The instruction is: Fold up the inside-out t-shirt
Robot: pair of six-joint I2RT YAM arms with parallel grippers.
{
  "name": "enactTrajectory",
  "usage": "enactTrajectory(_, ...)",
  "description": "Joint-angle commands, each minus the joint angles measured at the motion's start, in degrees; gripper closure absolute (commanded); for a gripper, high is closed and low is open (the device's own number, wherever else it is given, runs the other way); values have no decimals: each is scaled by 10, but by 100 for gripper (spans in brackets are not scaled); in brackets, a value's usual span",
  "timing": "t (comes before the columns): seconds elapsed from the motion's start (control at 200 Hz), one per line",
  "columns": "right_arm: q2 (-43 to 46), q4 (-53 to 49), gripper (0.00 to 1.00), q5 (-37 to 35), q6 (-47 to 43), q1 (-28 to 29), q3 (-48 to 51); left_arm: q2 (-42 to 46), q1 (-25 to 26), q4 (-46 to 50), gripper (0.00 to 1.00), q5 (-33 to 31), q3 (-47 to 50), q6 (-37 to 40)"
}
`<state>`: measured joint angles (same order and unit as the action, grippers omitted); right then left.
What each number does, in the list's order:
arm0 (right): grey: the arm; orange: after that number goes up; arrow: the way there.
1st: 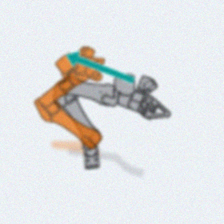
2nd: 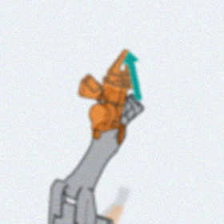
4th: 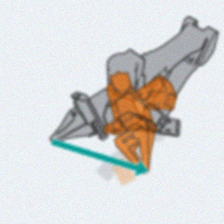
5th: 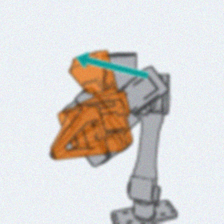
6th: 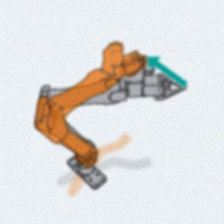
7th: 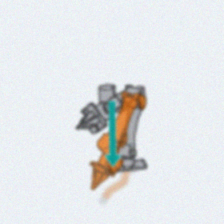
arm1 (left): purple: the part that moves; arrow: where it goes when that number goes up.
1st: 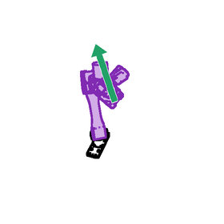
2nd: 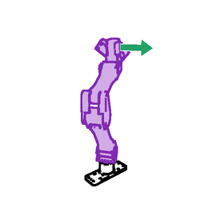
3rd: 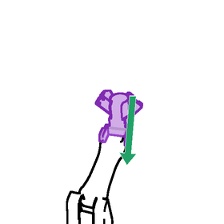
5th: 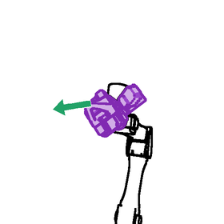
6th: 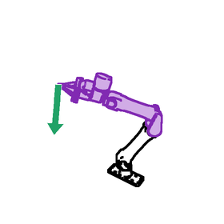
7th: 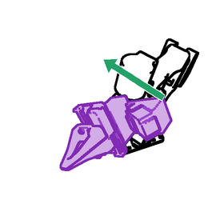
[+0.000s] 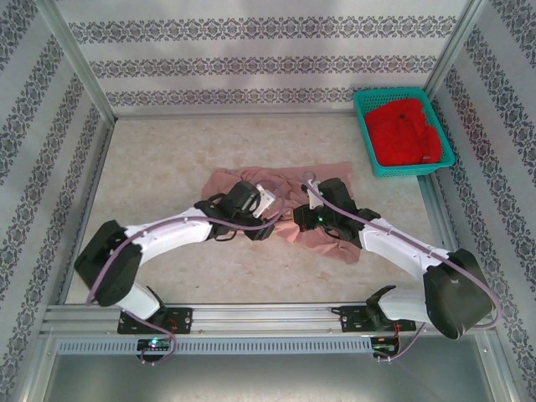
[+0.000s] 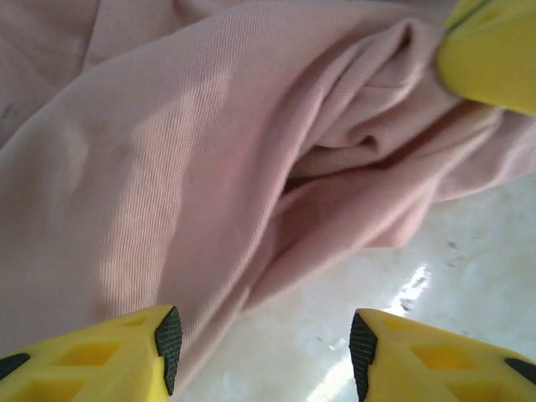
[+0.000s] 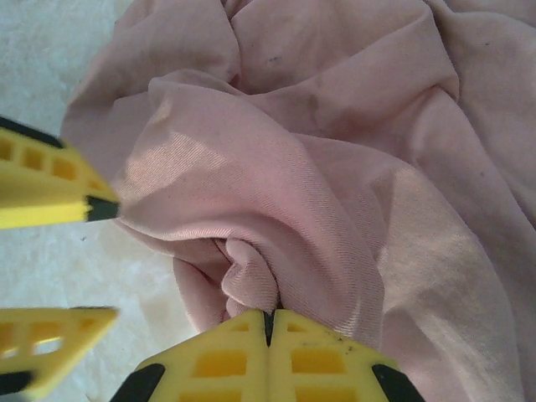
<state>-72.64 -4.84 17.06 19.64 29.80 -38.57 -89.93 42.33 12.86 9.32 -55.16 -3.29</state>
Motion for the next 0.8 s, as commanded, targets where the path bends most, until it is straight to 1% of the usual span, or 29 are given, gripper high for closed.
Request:
enactTrajectory(0.0,6,3,100,12,5,-5,-13,-48,2,-21,43,-43,-42,66)
enactTrajectory(0.05,9,5,100,17,3,-4,-9,-73,1,-27,44,-75,-59,64)
enactTrajectory(0.105,16,7,100,19,-6,-2,-2,-95,-4,-32,50,-85,-75,61)
enactTrajectory(0.16,26,8,100,18,-18,-1,7,-114,-9,-38,62,-84,-92,53)
enactTrajectory(0.23,40,3,100,15,-40,-1,15,-130,-17,-28,79,-59,-116,45)
enactTrajectory(0.295,54,-19,100,-8,-61,-2,13,-123,-22,-6,96,-24,-133,33)
enactTrajectory(0.32,58,-30,100,-19,-69,-3,10,-116,-25,9,100,-6,-139,25)
enactTrajectory(0.37,66,-57,100,-53,-85,-2,-1,-94,-31,43,100,38,-148,7)
enactTrajectory(0.435,74,-86,100,-97,-101,0,-15,-54,-41,72,100,126,-146,-29)
enactTrajectory(0.485,82,-100,100,-123,-110,1,-25,-21,-49,85,100,187,-139,-61)
enactTrajectory(0.585,91,-126,100,-172,-116,5,-47,39,-66,92,100,289,-116,-125)
enactTrajectory(0.655,93,-133,100,-183,-122,11,-60,70,-80,77,100,344,-97,-166)
enactTrajectory(0.755,90,-152,100,-197,-127,17,-81,99,-101,45,100,406,-77,-208)
enactTrajectory(0.794,86,-170,95,-218,-120,20,-94,106,-109,27,100,429,-70,-224)
